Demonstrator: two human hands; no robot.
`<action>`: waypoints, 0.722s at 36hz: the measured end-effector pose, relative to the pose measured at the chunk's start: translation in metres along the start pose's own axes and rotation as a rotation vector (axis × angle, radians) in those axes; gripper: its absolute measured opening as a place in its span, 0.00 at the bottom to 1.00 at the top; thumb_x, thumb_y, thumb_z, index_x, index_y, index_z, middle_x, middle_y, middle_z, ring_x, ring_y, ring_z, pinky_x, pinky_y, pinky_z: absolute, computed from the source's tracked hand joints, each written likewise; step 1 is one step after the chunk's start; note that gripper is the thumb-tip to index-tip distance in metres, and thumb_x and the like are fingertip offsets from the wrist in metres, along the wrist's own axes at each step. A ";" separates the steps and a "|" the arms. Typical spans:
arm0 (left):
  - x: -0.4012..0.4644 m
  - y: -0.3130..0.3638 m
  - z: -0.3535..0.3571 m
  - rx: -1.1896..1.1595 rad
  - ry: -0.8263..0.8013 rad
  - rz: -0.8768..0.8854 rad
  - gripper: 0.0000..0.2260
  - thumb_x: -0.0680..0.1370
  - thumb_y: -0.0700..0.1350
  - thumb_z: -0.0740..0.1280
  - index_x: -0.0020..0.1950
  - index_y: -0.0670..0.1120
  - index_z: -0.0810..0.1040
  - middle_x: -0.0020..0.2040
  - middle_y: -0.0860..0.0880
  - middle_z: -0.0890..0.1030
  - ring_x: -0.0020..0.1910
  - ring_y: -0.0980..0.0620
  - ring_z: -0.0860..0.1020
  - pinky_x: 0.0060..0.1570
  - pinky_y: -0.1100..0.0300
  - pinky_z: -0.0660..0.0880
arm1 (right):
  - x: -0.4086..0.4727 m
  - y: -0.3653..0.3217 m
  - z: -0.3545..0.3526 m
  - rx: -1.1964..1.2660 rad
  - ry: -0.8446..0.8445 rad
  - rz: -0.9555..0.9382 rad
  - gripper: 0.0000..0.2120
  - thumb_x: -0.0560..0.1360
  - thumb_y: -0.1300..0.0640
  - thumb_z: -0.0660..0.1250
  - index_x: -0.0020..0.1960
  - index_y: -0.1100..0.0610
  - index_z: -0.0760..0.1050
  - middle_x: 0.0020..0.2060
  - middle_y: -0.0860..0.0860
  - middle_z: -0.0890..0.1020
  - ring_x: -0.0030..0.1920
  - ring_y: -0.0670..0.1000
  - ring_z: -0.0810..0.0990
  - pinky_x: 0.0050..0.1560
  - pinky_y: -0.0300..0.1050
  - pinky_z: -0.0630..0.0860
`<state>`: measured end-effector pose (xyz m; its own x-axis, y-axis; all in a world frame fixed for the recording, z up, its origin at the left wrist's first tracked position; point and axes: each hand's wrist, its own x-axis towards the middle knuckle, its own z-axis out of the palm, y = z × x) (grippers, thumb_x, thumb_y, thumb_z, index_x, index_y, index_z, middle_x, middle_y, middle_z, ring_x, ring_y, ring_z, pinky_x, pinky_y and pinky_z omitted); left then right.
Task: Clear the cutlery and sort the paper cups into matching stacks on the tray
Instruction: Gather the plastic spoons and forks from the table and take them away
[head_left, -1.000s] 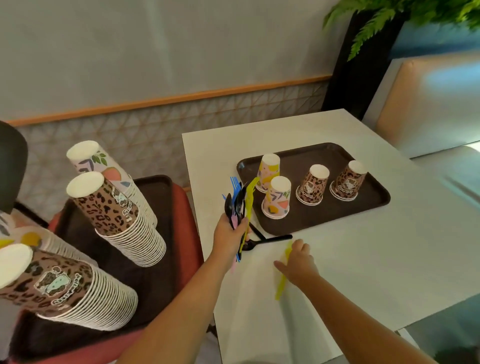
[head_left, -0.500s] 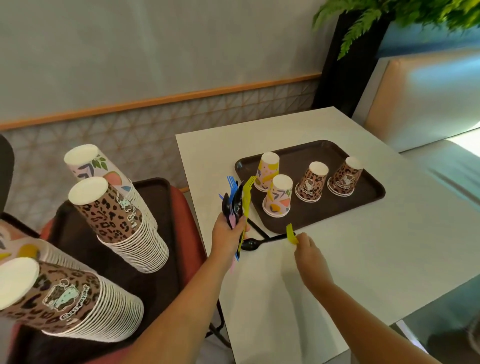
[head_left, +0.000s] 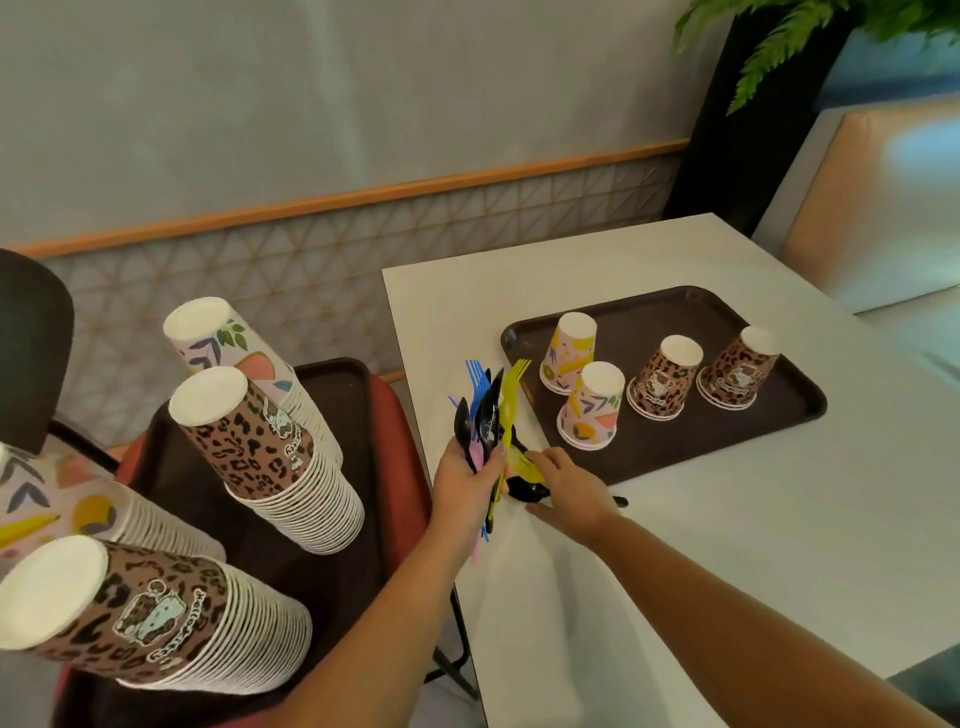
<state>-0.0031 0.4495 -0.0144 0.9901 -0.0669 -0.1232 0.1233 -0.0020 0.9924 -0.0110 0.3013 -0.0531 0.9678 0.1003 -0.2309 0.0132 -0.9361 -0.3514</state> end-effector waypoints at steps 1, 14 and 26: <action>0.000 0.000 0.000 -0.001 0.006 -0.005 0.02 0.78 0.38 0.64 0.49 0.42 0.75 0.31 0.48 0.77 0.26 0.55 0.74 0.35 0.58 0.74 | 0.001 -0.001 0.001 -0.008 -0.001 0.007 0.32 0.74 0.50 0.67 0.74 0.53 0.56 0.69 0.52 0.64 0.60 0.56 0.75 0.53 0.48 0.75; -0.008 -0.001 -0.005 0.002 0.046 -0.008 0.03 0.78 0.37 0.64 0.49 0.44 0.76 0.32 0.46 0.78 0.26 0.56 0.75 0.33 0.61 0.76 | 0.004 -0.018 0.011 -0.056 -0.005 0.139 0.15 0.76 0.59 0.59 0.63 0.60 0.65 0.58 0.57 0.73 0.54 0.59 0.77 0.44 0.46 0.70; -0.018 0.007 0.024 0.002 0.087 0.003 0.08 0.77 0.39 0.65 0.55 0.38 0.75 0.37 0.43 0.80 0.33 0.48 0.76 0.36 0.56 0.75 | -0.036 -0.018 -0.014 0.121 0.148 0.195 0.12 0.79 0.53 0.57 0.56 0.59 0.71 0.50 0.57 0.80 0.49 0.59 0.79 0.45 0.49 0.73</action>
<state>-0.0219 0.4267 -0.0048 0.9926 0.0196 -0.1198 0.1199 -0.0043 0.9928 -0.0428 0.3094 -0.0255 0.9754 -0.1366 -0.1728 -0.1986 -0.8848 -0.4215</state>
